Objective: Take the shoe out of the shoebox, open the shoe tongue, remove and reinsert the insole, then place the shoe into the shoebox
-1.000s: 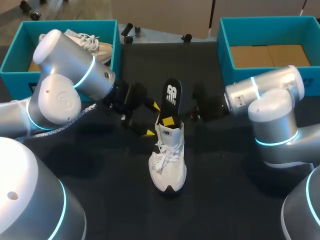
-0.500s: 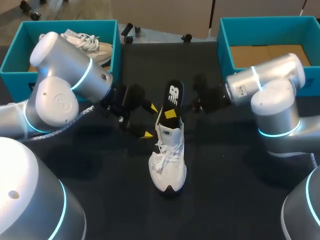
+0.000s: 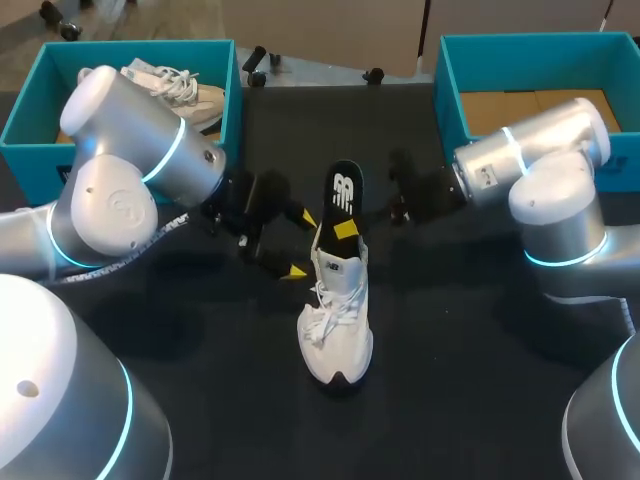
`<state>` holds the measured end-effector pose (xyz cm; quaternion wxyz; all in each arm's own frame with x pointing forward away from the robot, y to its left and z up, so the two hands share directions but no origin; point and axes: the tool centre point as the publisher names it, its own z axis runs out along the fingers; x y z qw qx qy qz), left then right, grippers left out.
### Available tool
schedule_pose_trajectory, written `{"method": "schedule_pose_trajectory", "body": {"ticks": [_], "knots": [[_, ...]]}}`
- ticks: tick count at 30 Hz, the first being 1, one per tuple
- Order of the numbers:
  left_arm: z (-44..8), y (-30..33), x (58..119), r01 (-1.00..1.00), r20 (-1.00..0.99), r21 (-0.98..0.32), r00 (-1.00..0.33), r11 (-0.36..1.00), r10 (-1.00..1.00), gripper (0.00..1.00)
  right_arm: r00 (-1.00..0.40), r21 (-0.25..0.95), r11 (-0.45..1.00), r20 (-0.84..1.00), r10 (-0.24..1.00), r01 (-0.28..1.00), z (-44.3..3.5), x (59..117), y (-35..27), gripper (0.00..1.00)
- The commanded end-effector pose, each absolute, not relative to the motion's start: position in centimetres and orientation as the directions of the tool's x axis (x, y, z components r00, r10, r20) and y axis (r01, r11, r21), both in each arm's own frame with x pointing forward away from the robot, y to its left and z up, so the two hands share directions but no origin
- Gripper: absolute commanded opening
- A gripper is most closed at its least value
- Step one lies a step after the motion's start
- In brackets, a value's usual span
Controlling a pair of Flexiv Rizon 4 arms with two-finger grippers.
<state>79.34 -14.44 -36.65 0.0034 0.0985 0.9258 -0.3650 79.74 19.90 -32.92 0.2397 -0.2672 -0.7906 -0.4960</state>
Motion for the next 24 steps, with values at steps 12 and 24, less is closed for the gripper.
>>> {"method": "schedule_pose_trajectory", "body": {"ticks": [12, 24], "knots": [[-36.1, -13.9, 79.8, 0.189, -0.081, -0.661, -0.980, 0.726, 0.182, 1.00, -0.659, 0.554, 0.418, 0.736, 0.157, 0.719, -34.9, 77.7, 21.0, 0.00], [-36.0, -14.1, 80.6, 0.201, -0.087, -0.659, -0.978, 0.725, 0.192, 1.00, -0.650, 0.535, 0.427, 0.735, 0.191, 0.730, -34.7, 77.2, 20.7, 0.15]]}}
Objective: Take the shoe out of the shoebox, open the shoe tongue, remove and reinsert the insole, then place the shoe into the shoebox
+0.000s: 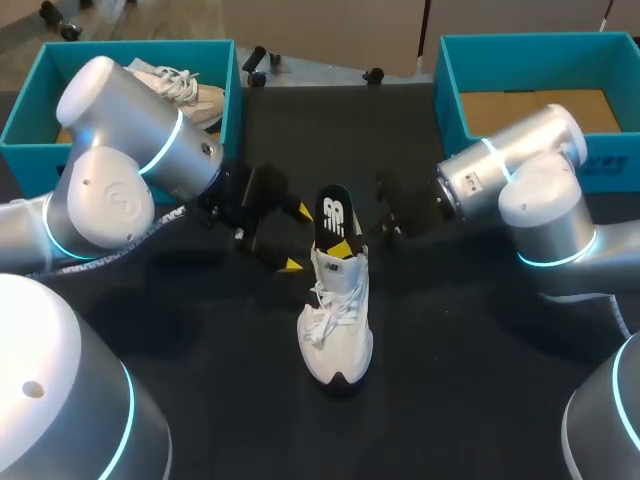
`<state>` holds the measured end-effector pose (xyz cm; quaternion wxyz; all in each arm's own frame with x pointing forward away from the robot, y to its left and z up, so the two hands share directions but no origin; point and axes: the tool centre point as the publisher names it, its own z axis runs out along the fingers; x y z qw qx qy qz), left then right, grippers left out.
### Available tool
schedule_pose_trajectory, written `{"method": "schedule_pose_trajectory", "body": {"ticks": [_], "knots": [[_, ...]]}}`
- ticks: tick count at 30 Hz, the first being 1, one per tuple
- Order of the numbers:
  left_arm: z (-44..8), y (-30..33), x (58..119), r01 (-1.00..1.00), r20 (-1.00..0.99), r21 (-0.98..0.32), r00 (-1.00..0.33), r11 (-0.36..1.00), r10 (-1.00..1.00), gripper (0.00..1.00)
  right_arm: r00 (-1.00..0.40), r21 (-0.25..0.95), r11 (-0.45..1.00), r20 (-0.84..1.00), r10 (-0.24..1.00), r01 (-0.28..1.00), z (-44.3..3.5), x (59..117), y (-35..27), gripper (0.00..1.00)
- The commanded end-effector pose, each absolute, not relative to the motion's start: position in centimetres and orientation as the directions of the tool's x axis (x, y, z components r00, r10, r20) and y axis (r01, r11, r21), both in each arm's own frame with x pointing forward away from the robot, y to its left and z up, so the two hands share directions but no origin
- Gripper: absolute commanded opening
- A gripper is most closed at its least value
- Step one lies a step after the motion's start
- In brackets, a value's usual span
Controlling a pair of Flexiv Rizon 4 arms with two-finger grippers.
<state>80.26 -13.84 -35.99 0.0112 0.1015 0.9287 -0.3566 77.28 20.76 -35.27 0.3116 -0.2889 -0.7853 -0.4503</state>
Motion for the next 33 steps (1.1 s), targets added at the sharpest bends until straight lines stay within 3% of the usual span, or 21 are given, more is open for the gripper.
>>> {"method": "schedule_pose_trajectory", "body": {"ticks": [1, 7, 21, 27, 31, 33], "knots": [[-35.9, -14.2, 80.6, 0.203, -0.084, -0.660, -0.977, 0.723, 0.197, 1.00, -0.657, 0.541, 0.426, 0.728, 0.194, 0.725, -34.4, 77.4, 20.6, 0.25], [-36.0, -14.1, 80.6, 0.202, -0.070, -0.659, -0.976, 0.724, 0.208, 1.00, -0.686, 0.562, 0.437, 0.698, 0.204, 0.702, -33.4, 78.5, 20.3, 0.35], [-35.8, -13.5, 81.8, 0.202, -0.029, -0.642, -0.970, 0.740, 0.240, 1.00, -0.719, 0.579, 0.468, 0.665, 0.202, 0.668, -32.7, 80.7, 20.1, 0.33], [-35.8, -13.7, 82.3, 0.209, -0.036, -0.633, -0.970, 0.746, 0.241, 1.00, -0.711, 0.570, 0.477, 0.678, 0.188, 0.669, -33.0, 81.0, 20.3, 0.24], [-35.6, -14.0, 82.3, 0.213, -0.041, -0.633, -0.970, 0.745, 0.242, 1.00, -0.697, 0.560, 0.470, 0.692, 0.186, 0.682, -33.5, 80.7, 20.3, 0.00], [-35.6, -14.0, 82.2, 0.215, -0.044, -0.630, -0.969, 0.746, 0.241, 1.00, -0.691, 0.559, 0.465, 0.702, 0.176, 0.687, -33.7, 80.4, 20.4, 0.00]]}}
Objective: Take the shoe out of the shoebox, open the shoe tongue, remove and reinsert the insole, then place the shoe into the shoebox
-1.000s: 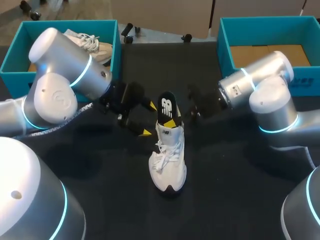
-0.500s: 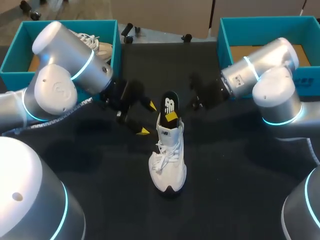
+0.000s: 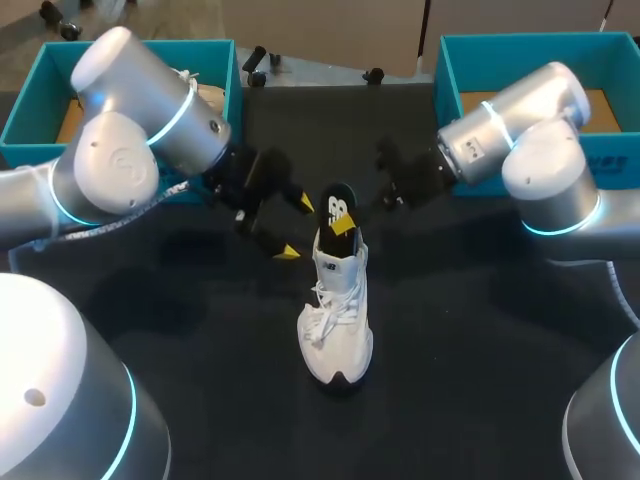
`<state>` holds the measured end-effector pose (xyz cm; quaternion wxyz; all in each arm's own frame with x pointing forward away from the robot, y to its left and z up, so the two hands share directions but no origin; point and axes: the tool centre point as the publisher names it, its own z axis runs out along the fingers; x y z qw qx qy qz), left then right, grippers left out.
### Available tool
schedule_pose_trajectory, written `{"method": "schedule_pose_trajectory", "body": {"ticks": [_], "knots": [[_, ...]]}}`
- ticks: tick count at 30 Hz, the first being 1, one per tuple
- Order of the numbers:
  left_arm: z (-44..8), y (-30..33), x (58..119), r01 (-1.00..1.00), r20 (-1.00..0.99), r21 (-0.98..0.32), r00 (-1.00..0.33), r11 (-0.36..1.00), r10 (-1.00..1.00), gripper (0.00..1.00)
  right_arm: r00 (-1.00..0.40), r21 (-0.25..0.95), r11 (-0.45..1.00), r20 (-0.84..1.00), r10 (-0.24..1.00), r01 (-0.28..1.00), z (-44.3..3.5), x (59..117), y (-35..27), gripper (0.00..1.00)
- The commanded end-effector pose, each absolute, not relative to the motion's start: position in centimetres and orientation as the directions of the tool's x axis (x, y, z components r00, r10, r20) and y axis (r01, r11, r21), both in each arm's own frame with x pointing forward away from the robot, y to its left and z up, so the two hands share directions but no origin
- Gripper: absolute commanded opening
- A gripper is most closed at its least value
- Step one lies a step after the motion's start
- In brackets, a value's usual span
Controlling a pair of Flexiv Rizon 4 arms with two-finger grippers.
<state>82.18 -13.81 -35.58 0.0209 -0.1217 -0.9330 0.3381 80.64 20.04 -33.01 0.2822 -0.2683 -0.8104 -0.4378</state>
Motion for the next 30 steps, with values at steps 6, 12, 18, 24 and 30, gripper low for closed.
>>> {"method": "schedule_pose_trajectory", "body": {"ticks": [6, 12, 18, 24, 30], "knots": [[-35.6, -14.0, 82.2, 0.214, -0.045, -0.630, -0.970, 0.747, 0.241, 1.00, -0.667, 0.545, 0.475, 0.734, 0.127, 0.691, -34.4, 79.6, 20.8, 0.00], [-35.6, -14.0, 82.2, 0.214, -0.045, -0.630, -0.970, 0.747, 0.241, 1.00, -0.626, 0.493, 0.502, 0.769, 0.130, 0.710, -35.0, 78.4, 20.8, 0.00], [-35.6, -14.0, 82.2, 0.214, -0.045, -0.630, -0.970, 0.747, 0.241, 1.00, -0.591, 0.455, 0.514, 0.796, 0.131, 0.727, -35.6, 77.5, 20.9, 0.00], [-35.6, -14.0, 82.2, 0.214, -0.045, -0.630, -0.970, 0.747, 0.241, 1.00, -0.604, 0.457, 0.521, 0.784, 0.147, 0.721, -35.0, 77.8, 20.9, 0.25], [-35.6, -14.0, 82.2, 0.214, -0.045, -0.630, -0.970, 0.747, 0.241, 1.00, -0.627, 0.469, 0.528, 0.761, 0.166, 0.708, -33.9, 78.2, 20.6, 0.35]]}}
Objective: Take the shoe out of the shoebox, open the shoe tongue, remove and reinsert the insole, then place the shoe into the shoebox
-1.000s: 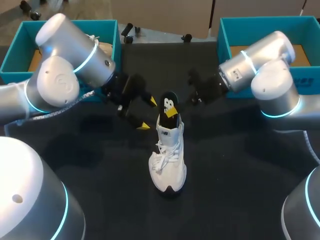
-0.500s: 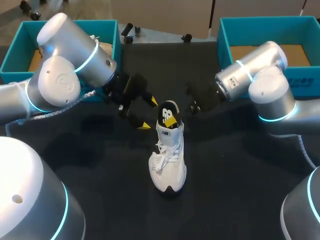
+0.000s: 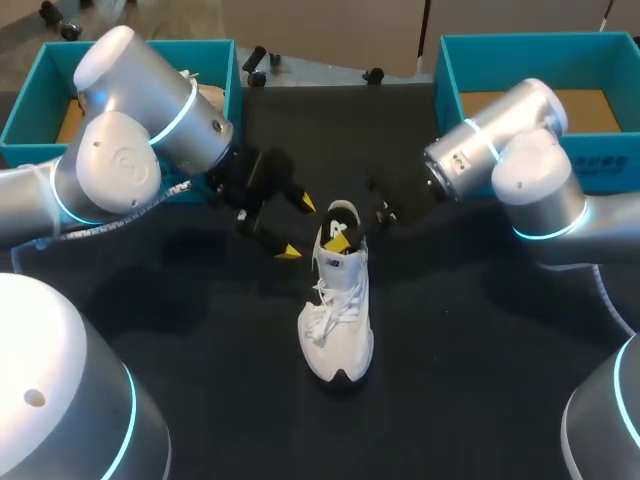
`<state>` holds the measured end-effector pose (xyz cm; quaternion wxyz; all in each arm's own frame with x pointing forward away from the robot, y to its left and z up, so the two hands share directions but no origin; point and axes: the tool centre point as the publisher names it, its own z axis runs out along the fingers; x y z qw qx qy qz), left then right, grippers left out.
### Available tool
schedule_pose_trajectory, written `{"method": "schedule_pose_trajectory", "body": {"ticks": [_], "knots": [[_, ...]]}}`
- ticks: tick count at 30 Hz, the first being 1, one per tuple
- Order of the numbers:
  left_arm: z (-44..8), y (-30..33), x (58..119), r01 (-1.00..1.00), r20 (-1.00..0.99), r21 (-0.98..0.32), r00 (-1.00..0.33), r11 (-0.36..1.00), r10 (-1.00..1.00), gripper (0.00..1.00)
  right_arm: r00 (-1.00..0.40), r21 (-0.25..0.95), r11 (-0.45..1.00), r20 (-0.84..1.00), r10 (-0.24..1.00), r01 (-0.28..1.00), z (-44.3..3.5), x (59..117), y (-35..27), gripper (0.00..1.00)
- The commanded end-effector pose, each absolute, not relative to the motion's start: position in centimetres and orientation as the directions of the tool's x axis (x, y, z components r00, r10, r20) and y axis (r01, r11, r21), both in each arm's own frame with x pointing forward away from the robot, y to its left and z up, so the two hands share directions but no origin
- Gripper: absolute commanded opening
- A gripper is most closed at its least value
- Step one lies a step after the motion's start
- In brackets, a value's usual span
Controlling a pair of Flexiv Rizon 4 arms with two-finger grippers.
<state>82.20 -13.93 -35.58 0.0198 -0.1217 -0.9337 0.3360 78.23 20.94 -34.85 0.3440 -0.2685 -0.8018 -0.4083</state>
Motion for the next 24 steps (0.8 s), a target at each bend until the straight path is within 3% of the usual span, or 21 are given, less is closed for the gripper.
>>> {"method": "schedule_pose_trajectory", "body": {"ticks": [1, 13, 21, 22, 24], "knots": [[-35.6, -14.0, 82.2, 0.214, -0.045, -0.630, -0.970, 0.747, 0.241, 1.00, -0.631, 0.469, 0.530, 0.757, 0.170, 0.706, -33.8, 78.3, 20.6, 0.36], [-35.6, -14.0, 82.2, 0.214, -0.045, -0.630, -0.970, 0.747, 0.241, 1.00, -0.657, 0.476, 0.547, 0.729, 0.193, 0.689, -32.4, 79.2, 19.7, 0.41], [-35.6, -14.0, 82.2, 0.214, -0.045, -0.630, -0.970, 0.747, 0.241, 1.00, -0.670, 0.482, 0.544, 0.711, 0.216, 0.687, -32.2, 79.8, 18.9, 0.39], [-35.6, -14.0, 82.2, 0.214, -0.045, -0.630, -0.970, 0.747, 0.241, 1.00, -0.673, 0.486, 0.537, 0.704, 0.226, 0.689, -32.1, 80.0, 18.8, 0.36], [-35.6, -14.0, 82.2, 0.214, -0.045, -0.630, -0.970, 0.747, 0.241, 1.00, -0.678, 0.494, 0.539, 0.702, 0.216, 0.683, -32.1, 80.4, 18.9, 0.05]]}}
